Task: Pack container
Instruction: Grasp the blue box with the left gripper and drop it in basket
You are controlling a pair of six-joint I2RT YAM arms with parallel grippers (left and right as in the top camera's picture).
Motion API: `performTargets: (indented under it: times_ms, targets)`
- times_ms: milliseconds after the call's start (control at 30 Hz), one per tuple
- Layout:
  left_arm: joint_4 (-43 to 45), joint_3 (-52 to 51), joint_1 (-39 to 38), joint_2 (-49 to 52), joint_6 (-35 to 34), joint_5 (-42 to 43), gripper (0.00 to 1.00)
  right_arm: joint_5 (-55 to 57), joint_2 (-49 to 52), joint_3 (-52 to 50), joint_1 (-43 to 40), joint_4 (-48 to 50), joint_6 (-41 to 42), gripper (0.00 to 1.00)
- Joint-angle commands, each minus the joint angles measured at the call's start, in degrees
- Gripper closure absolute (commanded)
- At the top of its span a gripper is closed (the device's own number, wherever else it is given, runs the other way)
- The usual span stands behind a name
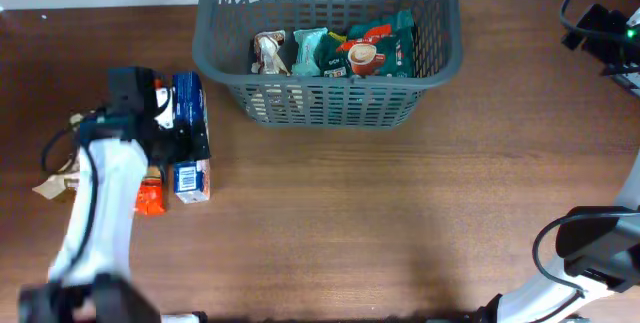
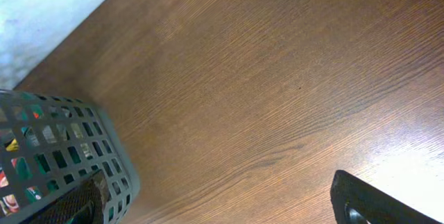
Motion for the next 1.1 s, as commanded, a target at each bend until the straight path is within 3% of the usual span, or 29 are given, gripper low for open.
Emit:
performTargets:
  times_ms: [0,300,333,367,433,467,667,800,967,1067]
  targets:
    - [-0.57,0.37,1.64,8.96,3.23,3.41,0.01,-0.15,0.28,0.07,0.09,0.13,-0.57,0.01]
    - [0.79,0.37,1.75,19.1,6.29,2.12,0.0,-0.13,0.28,0.07,0.09,0.13,-0.57,0.01]
    - [1.36,0.37,1.81,20.04,6.27,2.08,0.06,-0.15,0.28,0.07,0.09,0.13,-0.57,0.01]
    - [1.81,0.37,1.9,20.72,6.27,2.1,0.24,-0.15,0.28,0.07,0.09,0.13,-0.57,0.01]
    - [3.04,0.37,1.88,21.49,6.27,2.14,0.86,-0.15,0.28,0.07,0.09,0.13,-0.57,0.01]
    - [3.32,0.5,1.88,21.44,6.29,2.08,0.98,-0.15,0.28,0.07,0.09,0.13,-0.57,0.01]
    - [-4.04,9.75,1.97,21.29,6.34,0.81,0.98,-0.15,0.28,0.07,0.09,0.13,-0.57,0.01]
    - [-15.63,30.27,1.99,21.29,6.34,-10.25,0.98,-0.13,0.28,0.07,0.09,0.13,-0.57,0.01]
    - [-19.21,50.23,2.1,21.29,7.13,-15.41,0.98,-0.15,0.28,0.07,0.09,0.13,-0.57,0.01]
    - [-19.17,59.76,1.66,21.29,13.51,-14.88,0.98,-0.13,0.28,0.07,0.09,0.13,-0.57,0.01]
